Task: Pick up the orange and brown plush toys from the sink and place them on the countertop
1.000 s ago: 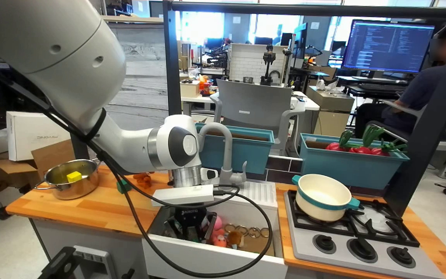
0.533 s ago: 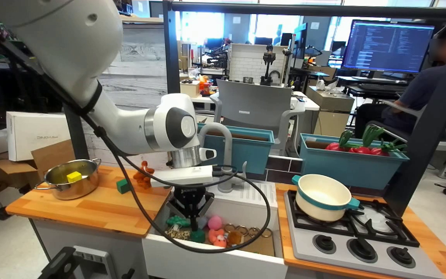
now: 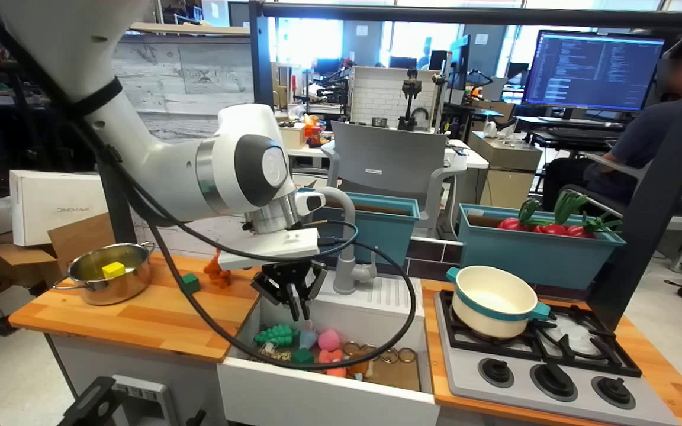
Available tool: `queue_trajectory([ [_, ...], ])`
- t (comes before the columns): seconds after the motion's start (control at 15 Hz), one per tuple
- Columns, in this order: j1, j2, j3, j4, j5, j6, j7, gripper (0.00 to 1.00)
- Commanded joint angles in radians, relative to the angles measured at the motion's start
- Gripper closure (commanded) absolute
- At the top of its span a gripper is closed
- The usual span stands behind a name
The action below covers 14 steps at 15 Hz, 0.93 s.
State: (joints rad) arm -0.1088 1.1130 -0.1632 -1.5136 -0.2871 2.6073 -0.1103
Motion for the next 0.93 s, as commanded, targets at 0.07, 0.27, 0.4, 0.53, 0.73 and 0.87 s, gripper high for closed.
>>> queue_trajectory([
  [0.07, 0.172, 0.096, -0.206, -0.057, -0.035, 0.268, 0.262, 0.43],
  [0.27, 0.181, 0.148, -0.199, -0.02, 0.02, 0.171, 0.27, 0.22],
  [0.4, 0.129, 0.154, -0.132, 0.013, 0.038, 0.058, 0.193, 0.07],
  [0.53, 0.063, 0.151, -0.062, 0.057, 0.047, -0.069, 0.093, 0.0],
  [0.73, 0.014, 0.176, -0.03, 0.152, 0.057, -0.212, 0.038, 0.0],
  [0.87, 0.018, 0.204, -0.058, 0.222, 0.057, -0.241, 0.097, 0.0],
])
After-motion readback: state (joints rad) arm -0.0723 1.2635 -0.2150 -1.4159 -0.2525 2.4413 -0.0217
